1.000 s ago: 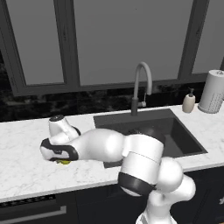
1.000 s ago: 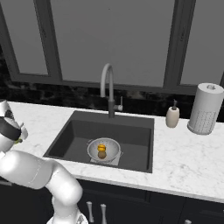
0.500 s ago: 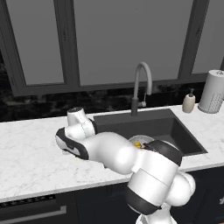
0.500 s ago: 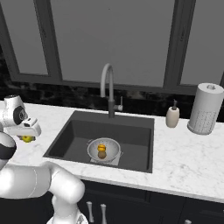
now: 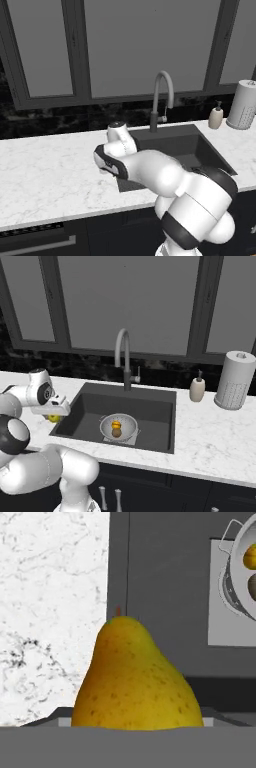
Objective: Put the colander in the sink, put the kiwi, pear, tangerine in the colander, and turn on the sink faucet and pour water over the colander.
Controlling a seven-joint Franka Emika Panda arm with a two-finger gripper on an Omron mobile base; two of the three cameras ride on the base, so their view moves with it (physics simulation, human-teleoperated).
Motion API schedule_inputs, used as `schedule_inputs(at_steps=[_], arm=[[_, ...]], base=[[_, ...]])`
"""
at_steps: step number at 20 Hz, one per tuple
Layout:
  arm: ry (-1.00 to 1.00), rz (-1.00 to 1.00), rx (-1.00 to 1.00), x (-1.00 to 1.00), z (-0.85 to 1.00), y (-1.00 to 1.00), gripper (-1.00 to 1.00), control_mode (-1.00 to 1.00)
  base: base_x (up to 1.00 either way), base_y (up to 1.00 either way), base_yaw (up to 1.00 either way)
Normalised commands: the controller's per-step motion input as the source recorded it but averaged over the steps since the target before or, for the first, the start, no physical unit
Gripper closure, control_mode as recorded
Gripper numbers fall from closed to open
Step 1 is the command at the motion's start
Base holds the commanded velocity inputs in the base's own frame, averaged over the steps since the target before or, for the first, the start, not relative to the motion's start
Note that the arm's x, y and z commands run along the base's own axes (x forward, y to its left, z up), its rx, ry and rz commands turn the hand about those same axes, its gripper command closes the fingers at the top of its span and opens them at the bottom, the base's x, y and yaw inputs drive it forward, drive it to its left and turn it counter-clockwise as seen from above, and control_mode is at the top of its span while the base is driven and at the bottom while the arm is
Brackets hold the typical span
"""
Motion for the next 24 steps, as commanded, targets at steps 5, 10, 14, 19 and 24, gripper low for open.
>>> schedule_inputs(at_steps=[5,10,14,19,24], arm=[[0.00,0.00,-0.05,0.23,-0.02,-0.94,1.00,-1.00],[0.02,0.00,-0.05,0.37,-0.04,-0.82,1.00,-1.00],[0.03,0.00,-0.07,0.48,-0.09,-0.74,1.00,-1.00],[0.00,0.00,-0.09,0.49,-0.31,-0.47,1.00,-1.00],[0.00,0.00,-0.01,0.47,-0.36,-0.20,1.00,-1.00]], base=[[0.00,0.00,0.00],[0.00,0.00,0.00],[0.00,0.00,0.00],[0.00,0.00,0.00],[0.00,0.00,0.00]])
